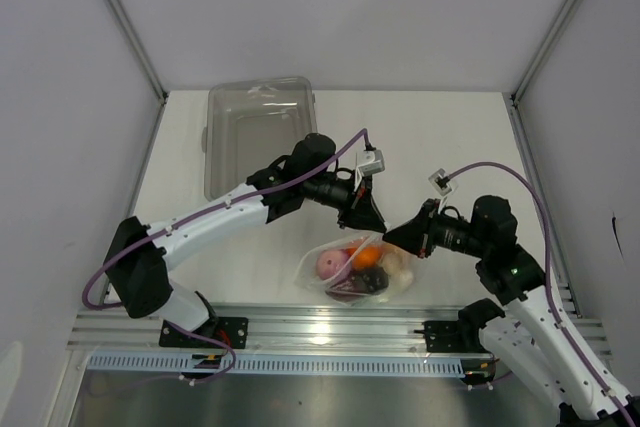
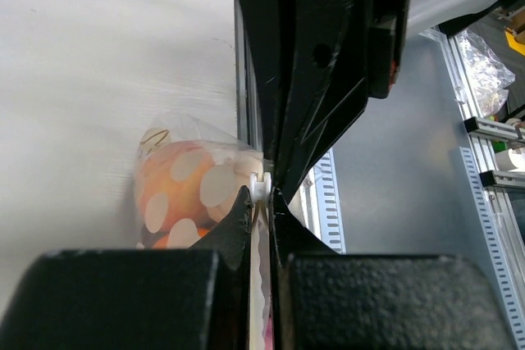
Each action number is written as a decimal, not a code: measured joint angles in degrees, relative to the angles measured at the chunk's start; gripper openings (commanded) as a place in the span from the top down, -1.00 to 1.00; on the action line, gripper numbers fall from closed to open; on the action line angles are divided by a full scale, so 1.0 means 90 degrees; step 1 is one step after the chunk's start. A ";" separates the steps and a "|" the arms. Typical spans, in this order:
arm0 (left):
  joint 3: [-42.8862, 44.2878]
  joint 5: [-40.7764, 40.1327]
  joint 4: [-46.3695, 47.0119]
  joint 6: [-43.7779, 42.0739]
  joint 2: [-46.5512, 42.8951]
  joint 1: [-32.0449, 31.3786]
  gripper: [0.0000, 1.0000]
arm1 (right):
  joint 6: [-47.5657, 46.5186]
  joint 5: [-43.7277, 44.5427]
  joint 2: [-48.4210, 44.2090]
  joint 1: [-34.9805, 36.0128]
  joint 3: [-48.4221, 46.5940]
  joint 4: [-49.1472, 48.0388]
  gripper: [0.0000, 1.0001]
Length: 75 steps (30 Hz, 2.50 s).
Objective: Place the food in the zip-top bag and seal the zipper
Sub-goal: Zip the zipper food storage bag at the center of the board.
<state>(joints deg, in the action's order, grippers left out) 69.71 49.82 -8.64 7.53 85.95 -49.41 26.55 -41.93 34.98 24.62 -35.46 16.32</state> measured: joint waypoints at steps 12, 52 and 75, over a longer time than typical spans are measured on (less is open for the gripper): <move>0.0022 -0.0406 -0.0211 0.0005 0.0000 0.0002 0.99 | 0.0760 0.0930 -0.0444 0.0041 0.0233 -0.0226 1.00; 0.0367 -0.0138 -0.1071 -0.0007 -0.0046 -0.0007 0.99 | -0.0695 0.0260 0.0576 0.0083 -0.1066 0.1185 0.10; 0.0386 0.0119 -0.1338 -0.0172 0.0036 0.0253 0.99 | -0.0631 0.0051 0.0840 0.0294 -0.0379 0.0525 0.14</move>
<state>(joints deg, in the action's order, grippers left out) 73.19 50.89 -20.69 5.98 86.28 -47.13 20.86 -41.47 42.54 27.27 -38.87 21.04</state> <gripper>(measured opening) 0.036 0.452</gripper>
